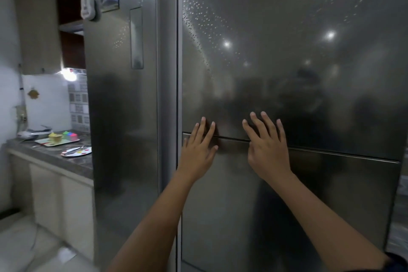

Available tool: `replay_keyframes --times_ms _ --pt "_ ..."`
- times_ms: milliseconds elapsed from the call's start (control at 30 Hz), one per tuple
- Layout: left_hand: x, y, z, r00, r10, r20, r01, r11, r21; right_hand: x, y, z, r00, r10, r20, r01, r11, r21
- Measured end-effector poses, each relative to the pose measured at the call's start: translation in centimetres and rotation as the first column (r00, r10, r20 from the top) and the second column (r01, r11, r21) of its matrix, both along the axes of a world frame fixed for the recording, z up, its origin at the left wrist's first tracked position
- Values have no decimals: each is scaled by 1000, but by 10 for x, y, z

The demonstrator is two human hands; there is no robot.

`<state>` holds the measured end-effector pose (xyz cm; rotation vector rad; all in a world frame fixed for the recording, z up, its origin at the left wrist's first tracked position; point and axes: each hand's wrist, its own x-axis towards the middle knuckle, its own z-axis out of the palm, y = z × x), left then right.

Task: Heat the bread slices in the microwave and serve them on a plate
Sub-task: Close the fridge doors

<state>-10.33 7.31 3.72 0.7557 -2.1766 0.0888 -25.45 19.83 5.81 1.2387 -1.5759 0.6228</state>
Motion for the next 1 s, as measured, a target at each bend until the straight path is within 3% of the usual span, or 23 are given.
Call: replay_keyframes --times_ms 233,533,667,1000 --pt "45 -29 -45 989 138 51 -143 984 110 48 -60 -26 934 345 96 -348 937 17" --pt "217 -138 -74 914 403 46 -405 898 173 203 -218 -60 634 688 354 -737 676 9" --pt "320 -205 -72 855 517 35 -513 837 187 290 -301 -65 531 716 453 -803 596 0" --pt "537 -309 -72 676 732 85 -724 640 257 482 -470 -95 385 593 708 -886 451 105"
